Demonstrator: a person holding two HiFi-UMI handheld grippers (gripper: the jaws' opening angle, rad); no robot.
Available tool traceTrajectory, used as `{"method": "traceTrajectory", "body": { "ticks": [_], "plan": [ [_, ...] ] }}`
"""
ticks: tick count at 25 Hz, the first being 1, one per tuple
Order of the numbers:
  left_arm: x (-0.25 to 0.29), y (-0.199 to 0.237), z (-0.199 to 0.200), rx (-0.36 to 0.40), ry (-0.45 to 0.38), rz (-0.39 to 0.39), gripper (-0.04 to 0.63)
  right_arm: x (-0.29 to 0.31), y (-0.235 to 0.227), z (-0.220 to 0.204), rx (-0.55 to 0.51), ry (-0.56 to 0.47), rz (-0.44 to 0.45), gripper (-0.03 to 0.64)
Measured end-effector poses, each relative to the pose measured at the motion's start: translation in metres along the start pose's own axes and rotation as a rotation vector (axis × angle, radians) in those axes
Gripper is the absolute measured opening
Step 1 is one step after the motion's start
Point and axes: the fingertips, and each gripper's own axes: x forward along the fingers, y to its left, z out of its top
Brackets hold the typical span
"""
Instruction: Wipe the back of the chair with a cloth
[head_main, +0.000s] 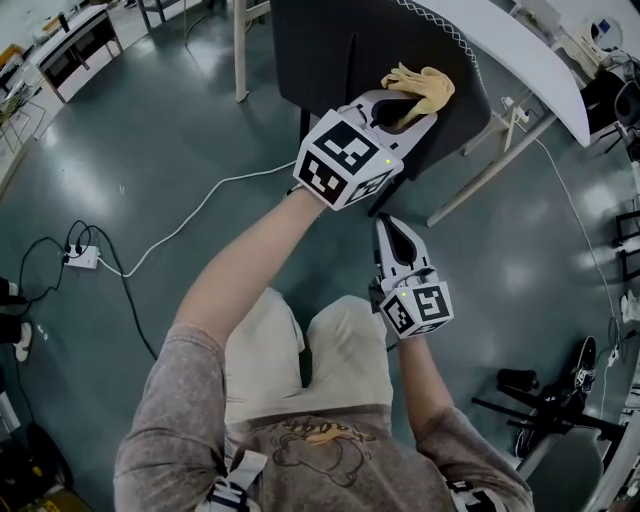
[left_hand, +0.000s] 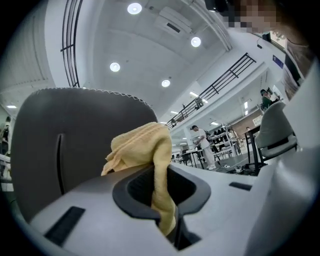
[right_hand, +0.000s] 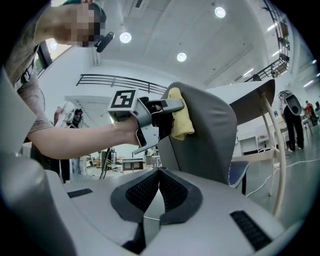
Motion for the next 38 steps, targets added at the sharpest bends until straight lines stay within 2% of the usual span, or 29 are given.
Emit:
{"method": "traceTrajectory", "body": {
  "ticks": [3, 9, 16, 23, 28, 31, 34, 38],
  "plan": [
    [0.0, -0.013, -0.002, -0.003, -0.002, -0.04, 0.051, 0.0, 0.003, 0.0, -0.002, 0.001, 0.003, 0.025],
    [-0.011, -0.008, 0.001, -0.016, 0.002, -0.042, 0.051, -0.001, 0.002, -0.002, -0.004, 0.008, -0.004, 0.025],
    [-0.067, 0.052, 0.005, 0.001, -0.007, 0.115, 0.051, 0.002, 0.007, -0.004, -0.007, 0.006, 0.024, 0.025],
    [-0.143, 0.15, -0.032, -0.023, 0.101, 0.341, 0.051, 0.007, 0.012, -0.005, -0.005, 0.004, 0.044, 0.025],
    [-0.176, 0.204, -0.06, -0.083, 0.112, 0.447, 0.051, 0.007, 0.018, -0.01, 0.001, 0.01, 0.048, 0.025],
    [-0.183, 0.228, -0.079, -0.055, 0.14, 0.511, 0.051, 0.011, 0.023, -0.01, 0.0, 0.011, 0.051, 0.025],
    [-0.179, 0.245, -0.096, -0.035, 0.184, 0.525, 0.051, 0.012, 0.026, -0.005, -0.007, 0.005, 0.048, 0.025],
    [-0.167, 0.249, -0.108, -0.047, 0.213, 0.496, 0.051, 0.014, 0.026, -0.004, -0.008, 0.001, 0.049, 0.025]
  ]
}}
